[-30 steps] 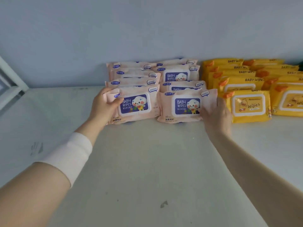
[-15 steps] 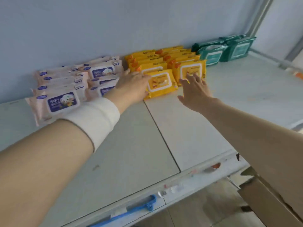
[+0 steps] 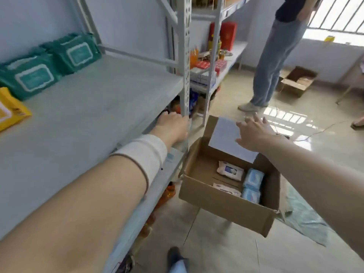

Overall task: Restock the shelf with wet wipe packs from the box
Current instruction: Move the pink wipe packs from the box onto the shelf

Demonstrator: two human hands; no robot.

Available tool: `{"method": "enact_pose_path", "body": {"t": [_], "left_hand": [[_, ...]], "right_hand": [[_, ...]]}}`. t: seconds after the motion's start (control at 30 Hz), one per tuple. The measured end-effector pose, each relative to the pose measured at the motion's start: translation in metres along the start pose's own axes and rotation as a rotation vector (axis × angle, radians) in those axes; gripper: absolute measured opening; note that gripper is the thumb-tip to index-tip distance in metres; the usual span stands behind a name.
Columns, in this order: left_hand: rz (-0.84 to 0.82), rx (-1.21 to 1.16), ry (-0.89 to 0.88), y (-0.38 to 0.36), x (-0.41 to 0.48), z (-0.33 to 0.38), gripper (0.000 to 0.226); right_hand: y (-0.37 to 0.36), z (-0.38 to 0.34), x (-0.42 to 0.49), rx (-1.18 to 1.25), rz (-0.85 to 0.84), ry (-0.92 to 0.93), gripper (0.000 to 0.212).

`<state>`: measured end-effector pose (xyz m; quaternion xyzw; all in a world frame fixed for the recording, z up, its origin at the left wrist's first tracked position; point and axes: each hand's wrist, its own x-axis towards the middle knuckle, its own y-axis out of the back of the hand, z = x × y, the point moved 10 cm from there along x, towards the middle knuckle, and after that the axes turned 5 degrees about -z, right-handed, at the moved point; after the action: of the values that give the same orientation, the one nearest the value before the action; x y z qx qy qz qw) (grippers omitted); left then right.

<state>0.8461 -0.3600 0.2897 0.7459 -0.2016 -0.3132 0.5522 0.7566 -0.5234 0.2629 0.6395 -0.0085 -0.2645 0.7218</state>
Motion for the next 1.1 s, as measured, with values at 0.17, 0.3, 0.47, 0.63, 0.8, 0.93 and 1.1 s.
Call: {"method": "enact_pose_path", "body": {"t": [0.17,0.3,0.47,0.63,0.8,0.93,1.1], "left_hand": [[-0.088,-0.012,-0.131,-0.041,0.093,0.092,0.035],[-0.206,-0.118,-0.159,-0.099,0.181,0.131,0.043],[-0.486,-0.271,-0.176,-0.197,0.249,0.175,0.050],[-0.734,-0.335,-0.156,-0.308,0.273,0.217,0.053],[-0.891,-0.442,-0.058,-0.435,0.315,0.259,0.056],[-0.845,-0.836,0.241,-0.514,0.380,0.279,0.064],[-0.734,-0.963,0.401,-0.566,0.445,0.288,0.066]], "right_hand": [[-0.083,0.089,0.049,0.044,-0.149,-0.127,0.060],[-0.150,0.122,0.104,0.085,-0.254,-0.137,0.061],[-0.267,0.128,0.139,0.203,-0.484,-0.134,0.065],[-0.390,0.107,0.143,0.309,-0.732,-0.114,0.069],[-0.504,0.084,0.198,0.291,-0.682,-0.104,0.046],[-0.571,0.064,0.254,0.210,-0.743,-0.008,0.066],[-0.620,0.041,0.275,0.062,-0.746,0.138,0.065]]}}
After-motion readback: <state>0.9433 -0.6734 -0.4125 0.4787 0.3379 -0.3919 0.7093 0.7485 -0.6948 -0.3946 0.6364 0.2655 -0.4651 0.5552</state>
